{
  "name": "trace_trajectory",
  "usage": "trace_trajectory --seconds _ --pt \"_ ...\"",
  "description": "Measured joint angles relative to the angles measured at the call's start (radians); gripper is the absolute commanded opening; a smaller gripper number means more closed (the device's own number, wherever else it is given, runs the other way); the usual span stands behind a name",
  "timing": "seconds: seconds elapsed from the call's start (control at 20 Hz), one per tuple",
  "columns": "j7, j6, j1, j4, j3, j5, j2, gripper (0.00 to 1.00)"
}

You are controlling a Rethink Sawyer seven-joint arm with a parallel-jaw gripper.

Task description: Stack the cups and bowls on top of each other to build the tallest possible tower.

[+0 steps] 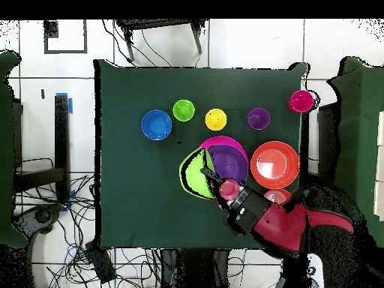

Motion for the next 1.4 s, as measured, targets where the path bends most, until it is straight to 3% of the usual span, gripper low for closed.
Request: trace_trajectory --seconds 0.35,0.7,1.4 --pt "0.070 -0.082 -0.002 -0.063 0.000 -0.045 -0.012 0.00" --pt "0.158 -0.156 -0.022 -0.133 0.001 -0.064 0.024 0.00" --pt "0.209 -0.286 -0.030 -0.229 0.001 -0.116 0.213 0.00"
